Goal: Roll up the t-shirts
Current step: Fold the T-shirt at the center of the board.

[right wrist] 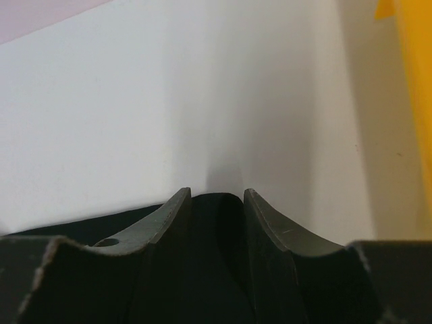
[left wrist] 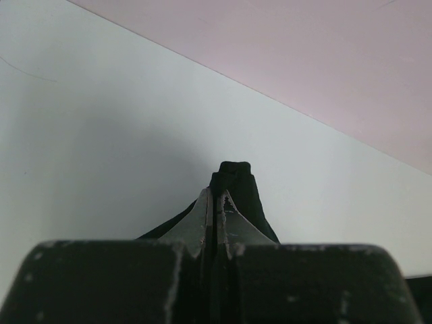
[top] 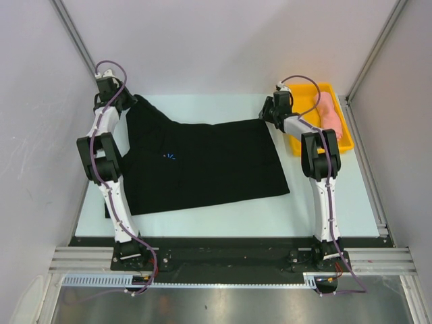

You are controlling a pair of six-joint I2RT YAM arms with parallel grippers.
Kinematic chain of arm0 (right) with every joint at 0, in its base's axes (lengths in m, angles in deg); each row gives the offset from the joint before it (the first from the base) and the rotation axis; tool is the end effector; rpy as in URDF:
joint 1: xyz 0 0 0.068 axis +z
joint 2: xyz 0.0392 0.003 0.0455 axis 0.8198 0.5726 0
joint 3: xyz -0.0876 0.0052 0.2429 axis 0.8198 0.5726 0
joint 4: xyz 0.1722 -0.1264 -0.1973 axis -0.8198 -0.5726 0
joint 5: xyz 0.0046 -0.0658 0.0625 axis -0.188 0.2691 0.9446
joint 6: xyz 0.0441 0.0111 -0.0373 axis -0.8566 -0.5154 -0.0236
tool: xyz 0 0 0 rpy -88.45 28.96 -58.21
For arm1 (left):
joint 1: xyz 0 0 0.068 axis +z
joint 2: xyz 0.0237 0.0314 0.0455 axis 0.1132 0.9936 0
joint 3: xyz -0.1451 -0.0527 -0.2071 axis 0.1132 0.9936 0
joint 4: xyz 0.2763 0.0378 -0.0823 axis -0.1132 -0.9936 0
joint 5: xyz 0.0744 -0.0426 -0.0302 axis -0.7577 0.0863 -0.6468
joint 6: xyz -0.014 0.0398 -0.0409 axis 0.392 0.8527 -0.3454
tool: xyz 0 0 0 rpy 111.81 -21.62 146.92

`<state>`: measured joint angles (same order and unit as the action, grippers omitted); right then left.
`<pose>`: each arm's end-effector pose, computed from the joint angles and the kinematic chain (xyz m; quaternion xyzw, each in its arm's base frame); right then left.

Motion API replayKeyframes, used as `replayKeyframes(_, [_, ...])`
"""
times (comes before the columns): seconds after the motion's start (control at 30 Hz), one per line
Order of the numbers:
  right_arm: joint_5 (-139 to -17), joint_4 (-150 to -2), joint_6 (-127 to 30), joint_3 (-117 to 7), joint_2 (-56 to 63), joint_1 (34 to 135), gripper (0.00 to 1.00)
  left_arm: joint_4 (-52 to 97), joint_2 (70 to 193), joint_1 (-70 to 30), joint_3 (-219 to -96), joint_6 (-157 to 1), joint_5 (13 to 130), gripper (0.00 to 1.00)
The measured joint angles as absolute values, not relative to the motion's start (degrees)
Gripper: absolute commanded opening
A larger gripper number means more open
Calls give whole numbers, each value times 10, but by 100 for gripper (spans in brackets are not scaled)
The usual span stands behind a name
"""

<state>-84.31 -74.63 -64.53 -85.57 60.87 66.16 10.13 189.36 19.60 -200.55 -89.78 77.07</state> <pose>0.5611 0.1111 0.1249 0.0806 0.8655 0.1546 0.4695 0.5600 0.1198 0.2123 -0.2055 0.8297 -0.1485 0.4974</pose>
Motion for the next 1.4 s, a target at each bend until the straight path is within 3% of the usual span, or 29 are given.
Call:
replayKeyframes(0.2, [-843,-754,-649,-866,625,664,34,101,1894,196,-2006,-898,771,0])
replayKeyframes(0.47, [-844,-755,-654,-871,626,665,9,101,1894,196,-2006,-898,773,0])
replayKeyframes(0.63, [-844,-755,-653,-873,626,664,2,101,1894,197,-2006,-898,773,0])
replayKeyframes(1.07, [-839,-724,-663,-831,613,640,1,119,1894,205,-1985,-902,783,0])
replayKeyframes(1.4, [-812,-694,-656,-828,596,639,10,127,1873,207,-1961,-903,792,0])
